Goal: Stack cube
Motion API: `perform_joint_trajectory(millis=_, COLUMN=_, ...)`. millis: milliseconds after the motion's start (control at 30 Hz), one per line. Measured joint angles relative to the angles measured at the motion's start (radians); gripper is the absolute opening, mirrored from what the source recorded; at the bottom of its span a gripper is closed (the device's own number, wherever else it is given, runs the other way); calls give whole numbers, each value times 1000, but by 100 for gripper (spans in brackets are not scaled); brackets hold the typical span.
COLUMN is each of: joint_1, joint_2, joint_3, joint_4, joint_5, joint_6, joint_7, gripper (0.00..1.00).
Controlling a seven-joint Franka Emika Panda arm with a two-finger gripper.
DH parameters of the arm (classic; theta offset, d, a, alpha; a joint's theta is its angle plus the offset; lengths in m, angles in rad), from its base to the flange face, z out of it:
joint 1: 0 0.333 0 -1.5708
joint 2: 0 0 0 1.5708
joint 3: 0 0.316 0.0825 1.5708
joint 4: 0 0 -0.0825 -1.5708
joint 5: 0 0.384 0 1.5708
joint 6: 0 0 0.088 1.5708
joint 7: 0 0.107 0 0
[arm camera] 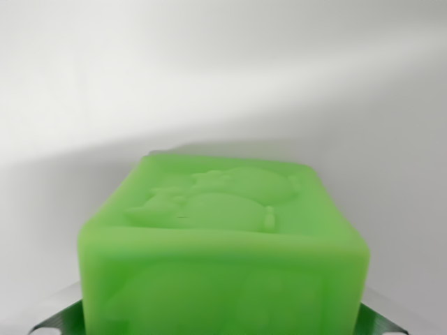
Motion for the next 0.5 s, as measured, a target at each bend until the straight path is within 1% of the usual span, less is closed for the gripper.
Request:
perform_joint_trajectory(millis=133, joint_1=5, joint_2=-13, joint_3=-6, joint_4=-4, joint_5=-2, joint_6=-8, joint_7=1, gripper=0)
perform_joint_trajectory(millis=367, joint_1=22, joint_2=-44, joint_3=-24, joint_4=-12, joint_5=-8, joint_6=-31, joint_7=6, gripper=0)
perform_joint_trajectory(millis=500, joint_1=34, joint_2=-69, joint_3=-39, joint_4=-19, joint_5=-15, joint_6=-50, joint_7=12, gripper=0)
